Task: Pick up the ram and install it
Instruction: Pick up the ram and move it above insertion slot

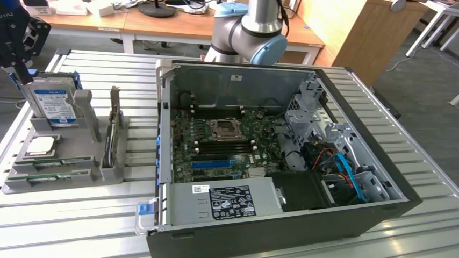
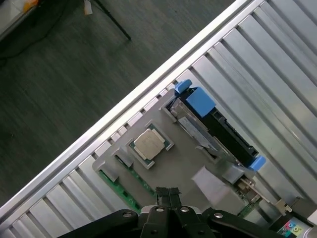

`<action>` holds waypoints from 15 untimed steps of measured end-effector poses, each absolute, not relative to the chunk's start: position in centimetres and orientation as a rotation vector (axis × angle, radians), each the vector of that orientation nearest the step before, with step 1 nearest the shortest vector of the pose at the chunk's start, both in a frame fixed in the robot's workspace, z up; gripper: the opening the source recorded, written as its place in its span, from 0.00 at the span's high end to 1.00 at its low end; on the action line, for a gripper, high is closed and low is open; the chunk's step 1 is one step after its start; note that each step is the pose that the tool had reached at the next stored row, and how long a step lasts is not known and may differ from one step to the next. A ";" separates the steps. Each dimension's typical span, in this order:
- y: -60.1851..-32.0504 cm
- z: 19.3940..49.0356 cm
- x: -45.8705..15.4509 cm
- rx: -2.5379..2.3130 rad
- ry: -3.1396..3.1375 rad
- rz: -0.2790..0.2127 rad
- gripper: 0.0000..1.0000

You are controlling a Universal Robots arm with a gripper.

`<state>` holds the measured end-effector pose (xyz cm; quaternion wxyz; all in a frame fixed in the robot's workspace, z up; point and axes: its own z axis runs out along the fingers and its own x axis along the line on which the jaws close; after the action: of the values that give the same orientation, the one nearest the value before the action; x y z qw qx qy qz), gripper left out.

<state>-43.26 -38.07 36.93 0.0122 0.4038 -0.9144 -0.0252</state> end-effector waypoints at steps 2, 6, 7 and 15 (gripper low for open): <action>-38.0 36.9 -43.3 1.283 -2.838 -0.079 0.89; -37.9 36.8 -43.3 1.334 -2.812 -0.079 0.89; -37.9 36.8 -43.3 1.346 -2.806 -0.079 0.89; -37.6 36.7 -43.3 1.440 -2.752 -0.079 0.89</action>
<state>-43.26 -37.61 36.68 0.0174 0.4633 -0.8857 -0.0256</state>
